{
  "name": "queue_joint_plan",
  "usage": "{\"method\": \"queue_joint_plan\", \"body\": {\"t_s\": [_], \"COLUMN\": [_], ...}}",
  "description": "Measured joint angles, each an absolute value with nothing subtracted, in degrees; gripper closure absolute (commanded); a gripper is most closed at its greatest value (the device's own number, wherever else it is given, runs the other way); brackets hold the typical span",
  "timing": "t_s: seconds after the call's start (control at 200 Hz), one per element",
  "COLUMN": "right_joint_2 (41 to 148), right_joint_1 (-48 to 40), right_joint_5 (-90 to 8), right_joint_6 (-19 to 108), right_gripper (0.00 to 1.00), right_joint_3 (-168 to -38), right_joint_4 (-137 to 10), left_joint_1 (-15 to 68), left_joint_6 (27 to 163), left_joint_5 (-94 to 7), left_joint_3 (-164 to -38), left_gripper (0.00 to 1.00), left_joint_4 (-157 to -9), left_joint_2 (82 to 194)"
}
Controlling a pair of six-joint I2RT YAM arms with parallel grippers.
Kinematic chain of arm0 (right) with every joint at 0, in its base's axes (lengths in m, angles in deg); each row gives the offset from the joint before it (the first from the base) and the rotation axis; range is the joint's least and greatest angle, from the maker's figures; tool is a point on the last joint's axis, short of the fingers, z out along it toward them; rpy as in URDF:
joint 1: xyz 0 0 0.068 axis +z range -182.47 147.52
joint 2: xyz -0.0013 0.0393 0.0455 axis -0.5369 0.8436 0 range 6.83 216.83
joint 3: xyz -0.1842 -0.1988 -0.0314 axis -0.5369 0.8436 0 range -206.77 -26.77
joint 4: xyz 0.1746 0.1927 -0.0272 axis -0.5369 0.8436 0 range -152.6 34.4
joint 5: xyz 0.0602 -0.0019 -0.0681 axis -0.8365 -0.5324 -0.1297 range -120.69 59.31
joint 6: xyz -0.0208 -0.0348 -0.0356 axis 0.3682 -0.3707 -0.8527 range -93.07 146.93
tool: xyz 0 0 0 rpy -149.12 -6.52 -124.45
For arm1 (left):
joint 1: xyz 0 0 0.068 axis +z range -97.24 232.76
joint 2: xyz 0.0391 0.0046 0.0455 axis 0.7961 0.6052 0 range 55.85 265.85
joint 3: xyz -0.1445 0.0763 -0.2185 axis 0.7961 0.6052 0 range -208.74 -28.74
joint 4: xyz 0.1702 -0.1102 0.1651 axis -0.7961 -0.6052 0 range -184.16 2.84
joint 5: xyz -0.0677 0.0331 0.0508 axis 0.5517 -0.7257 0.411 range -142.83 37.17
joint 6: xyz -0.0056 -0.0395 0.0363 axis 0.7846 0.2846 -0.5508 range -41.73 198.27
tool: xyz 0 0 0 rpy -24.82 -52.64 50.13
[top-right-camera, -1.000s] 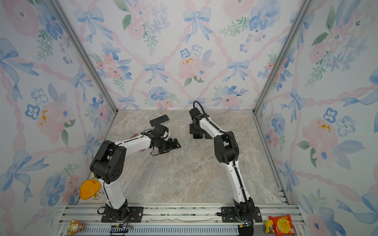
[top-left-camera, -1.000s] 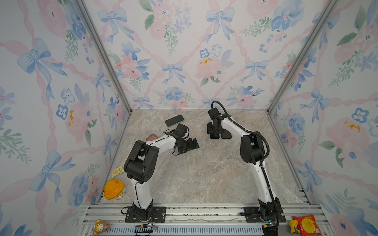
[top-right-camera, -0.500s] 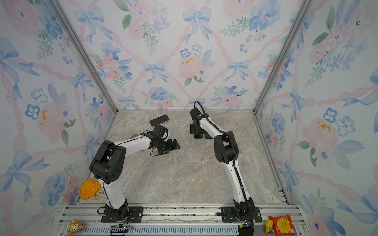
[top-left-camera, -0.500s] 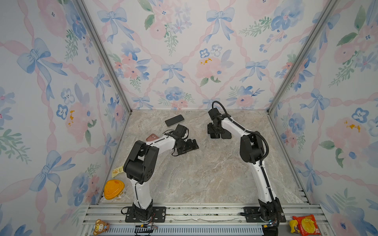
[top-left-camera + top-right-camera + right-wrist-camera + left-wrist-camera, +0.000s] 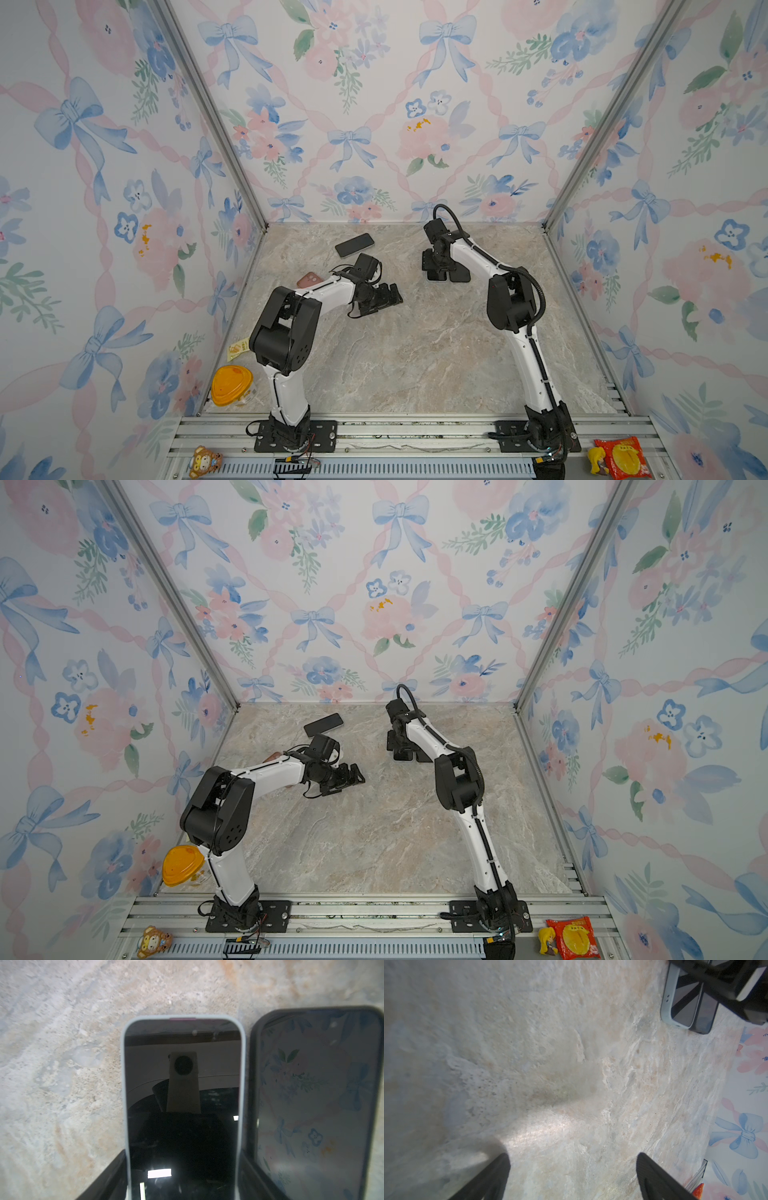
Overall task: Put the phone into the phone case
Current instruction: 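Lower the cased phone beside the black phone and open the right gripper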
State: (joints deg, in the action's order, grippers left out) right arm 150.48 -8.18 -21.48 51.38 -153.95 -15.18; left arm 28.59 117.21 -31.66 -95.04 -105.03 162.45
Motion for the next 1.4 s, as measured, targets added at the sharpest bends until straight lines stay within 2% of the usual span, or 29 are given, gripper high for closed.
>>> {"method": "queue_joint_plan", "body": {"t_s": [0.72, 1.4], "right_joint_2": [150.7, 151.4], "right_joint_1": [-8.2, -8.1], "right_joint_5": [-21.2, -21.0], "right_joint_6": [51.5, 51.3], "right_gripper": [0.18, 0.16], "right_joint_3": [-154.5, -156.9], "right_joint_4": [-15.1, -15.2], "left_joint_1": [28.8, 29.2], "left_joint_6": [117.0, 116.1], "left_joint_5": [-31.5, -30.9], "left_joint_3": [-94.5, -94.2], "left_gripper": [0.02, 0.03], "left_joint_4": [-105.1, -105.0], "left_joint_2": [161.9, 161.8]}}
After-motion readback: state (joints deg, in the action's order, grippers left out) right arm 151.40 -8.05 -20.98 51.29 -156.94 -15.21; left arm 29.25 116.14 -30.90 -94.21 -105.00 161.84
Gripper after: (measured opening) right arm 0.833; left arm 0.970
